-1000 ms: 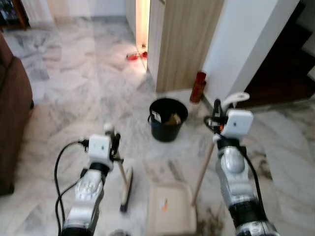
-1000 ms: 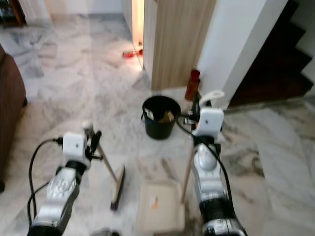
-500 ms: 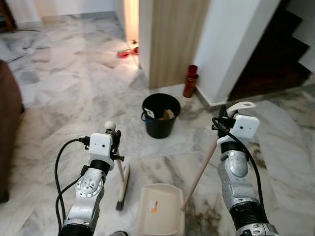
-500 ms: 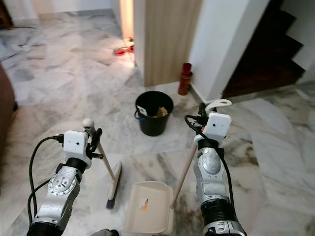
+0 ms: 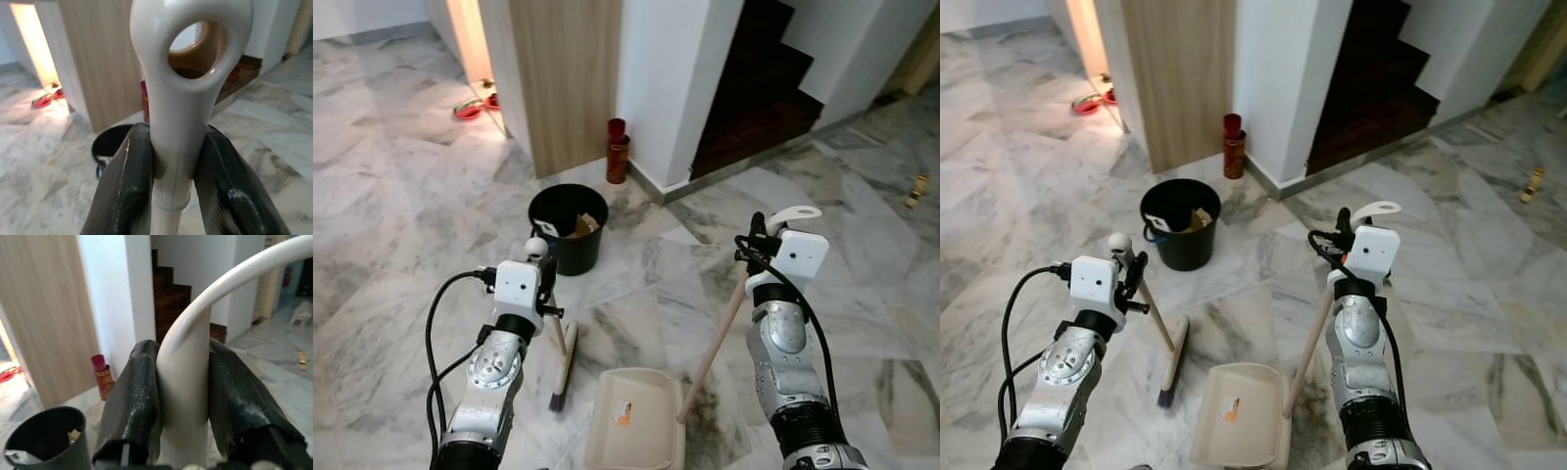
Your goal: Sweep floor
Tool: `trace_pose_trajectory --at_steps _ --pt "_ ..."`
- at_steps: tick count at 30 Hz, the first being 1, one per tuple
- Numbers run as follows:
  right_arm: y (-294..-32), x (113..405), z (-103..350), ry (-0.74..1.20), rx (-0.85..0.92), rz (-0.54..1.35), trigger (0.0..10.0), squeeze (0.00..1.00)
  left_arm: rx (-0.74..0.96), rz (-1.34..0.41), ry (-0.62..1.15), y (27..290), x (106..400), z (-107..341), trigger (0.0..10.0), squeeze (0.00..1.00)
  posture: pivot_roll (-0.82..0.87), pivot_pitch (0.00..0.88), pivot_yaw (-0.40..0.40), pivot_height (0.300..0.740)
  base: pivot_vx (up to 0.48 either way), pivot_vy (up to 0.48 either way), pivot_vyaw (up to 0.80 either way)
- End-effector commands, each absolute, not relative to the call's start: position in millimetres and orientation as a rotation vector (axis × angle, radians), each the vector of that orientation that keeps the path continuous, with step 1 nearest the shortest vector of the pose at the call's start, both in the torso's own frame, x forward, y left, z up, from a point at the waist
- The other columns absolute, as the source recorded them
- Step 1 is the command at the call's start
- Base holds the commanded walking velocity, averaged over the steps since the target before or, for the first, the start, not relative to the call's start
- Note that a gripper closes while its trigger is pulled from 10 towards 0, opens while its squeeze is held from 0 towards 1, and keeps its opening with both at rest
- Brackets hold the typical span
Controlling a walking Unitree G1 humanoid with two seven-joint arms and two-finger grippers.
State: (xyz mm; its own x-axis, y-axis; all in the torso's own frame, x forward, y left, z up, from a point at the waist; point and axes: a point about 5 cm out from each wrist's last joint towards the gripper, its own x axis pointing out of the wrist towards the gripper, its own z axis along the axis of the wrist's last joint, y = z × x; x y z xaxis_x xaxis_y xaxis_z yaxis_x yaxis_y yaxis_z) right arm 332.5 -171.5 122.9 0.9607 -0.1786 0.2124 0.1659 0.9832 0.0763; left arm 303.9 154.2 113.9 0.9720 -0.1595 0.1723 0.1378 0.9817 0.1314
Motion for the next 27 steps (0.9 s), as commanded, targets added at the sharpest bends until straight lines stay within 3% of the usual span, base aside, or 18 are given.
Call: trace_pose_trajectory --at_steps 1,13,27 --pt "-176.1 334.6 127.7 -0.238 0.054 -0.193 10.0 0.00 0.111 -0.154 -0.212 153.3 308.1 122.0 10.0 0.00 0.15 0.059 -0.054 0.740 0.000 0.000 -0.80" --pt "-170.9 332.2 145.9 -0.362 0.065 -0.167 10.0 0.00 0.110 -0.161 -0.220 155.7 312.9 127.3 10.0 0.00 0.13 0.093 -0.015 0.740 0.000 0.000 -0.80" --pt "-173.6 331.5 143.5 -0.353 0.058 -0.184 10.0 0.00 0.138 -0.181 -0.216 152.7 314.5 130.8 10.0 0.00 0.14 0.132 -0.007 0.740 0.000 0.000 -0.78"
